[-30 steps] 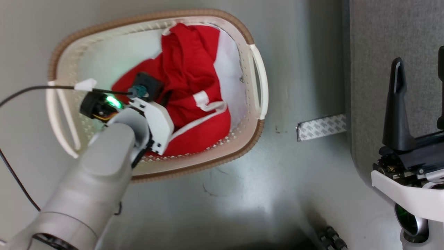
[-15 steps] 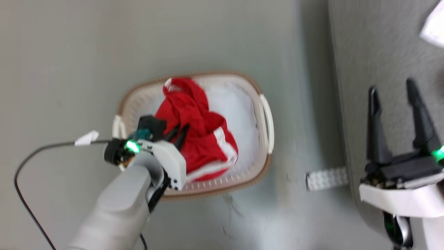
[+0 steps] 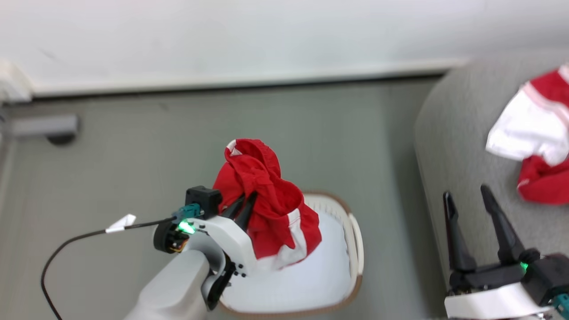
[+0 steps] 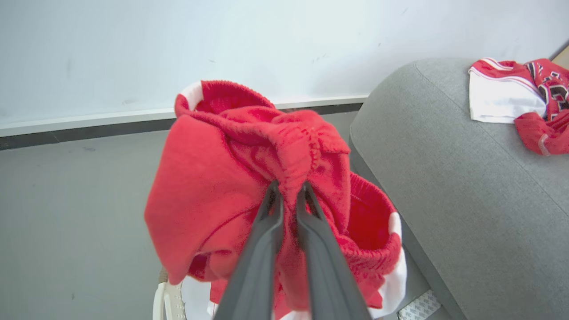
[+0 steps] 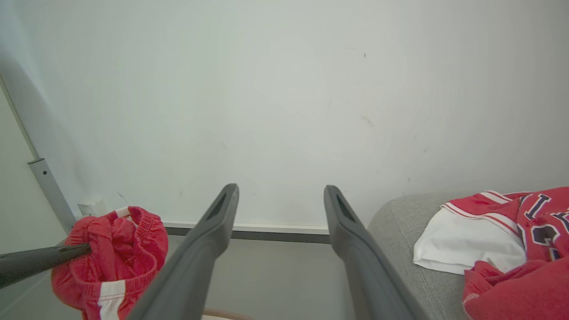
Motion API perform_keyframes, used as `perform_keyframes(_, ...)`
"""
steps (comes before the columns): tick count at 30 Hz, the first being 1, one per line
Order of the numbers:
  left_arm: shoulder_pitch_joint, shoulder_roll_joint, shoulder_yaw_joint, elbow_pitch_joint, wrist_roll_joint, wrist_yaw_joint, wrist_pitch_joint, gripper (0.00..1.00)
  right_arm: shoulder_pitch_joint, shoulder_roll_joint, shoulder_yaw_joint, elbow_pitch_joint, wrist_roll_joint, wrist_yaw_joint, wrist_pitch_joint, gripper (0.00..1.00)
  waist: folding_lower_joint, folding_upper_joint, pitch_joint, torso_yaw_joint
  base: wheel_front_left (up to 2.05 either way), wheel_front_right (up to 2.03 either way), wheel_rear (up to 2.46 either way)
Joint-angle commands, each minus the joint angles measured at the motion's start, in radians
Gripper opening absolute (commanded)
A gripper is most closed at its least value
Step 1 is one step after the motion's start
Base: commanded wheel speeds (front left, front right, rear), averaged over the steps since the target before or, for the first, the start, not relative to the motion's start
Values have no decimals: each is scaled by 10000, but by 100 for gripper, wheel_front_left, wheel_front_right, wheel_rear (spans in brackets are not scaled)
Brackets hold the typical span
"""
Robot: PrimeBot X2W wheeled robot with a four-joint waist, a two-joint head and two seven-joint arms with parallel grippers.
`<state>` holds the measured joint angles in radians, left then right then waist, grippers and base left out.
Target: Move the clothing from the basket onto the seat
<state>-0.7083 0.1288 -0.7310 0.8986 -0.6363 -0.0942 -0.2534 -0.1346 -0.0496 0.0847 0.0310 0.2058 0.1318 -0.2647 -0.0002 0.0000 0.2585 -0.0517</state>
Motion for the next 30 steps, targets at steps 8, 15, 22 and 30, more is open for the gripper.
perform_keyframes(8,624,190,46,-2144,-220,686,605,0,1021,-16,-3,331,283,-22,6,100,2,0,-2722,663,0,0,0)
perform_keyframes(15,866,713,93,-4578,-172,1470,1503,0,1270,-16,153,254,400,-22,6,100,2,0,-3241,826,0,0,0)
perform_keyframes(22,1210,1258,112,-6335,-103,2117,2247,0,1263,-14,989,195,52,-22,6,100,2,0,-3466,836,0,0,0)
perform_keyframes(30,1490,1518,0,-7283,-51,2435,2652,0,737,-19,2618,532,-432,-22,6,100,2,0,-3496,762,0,0,0)
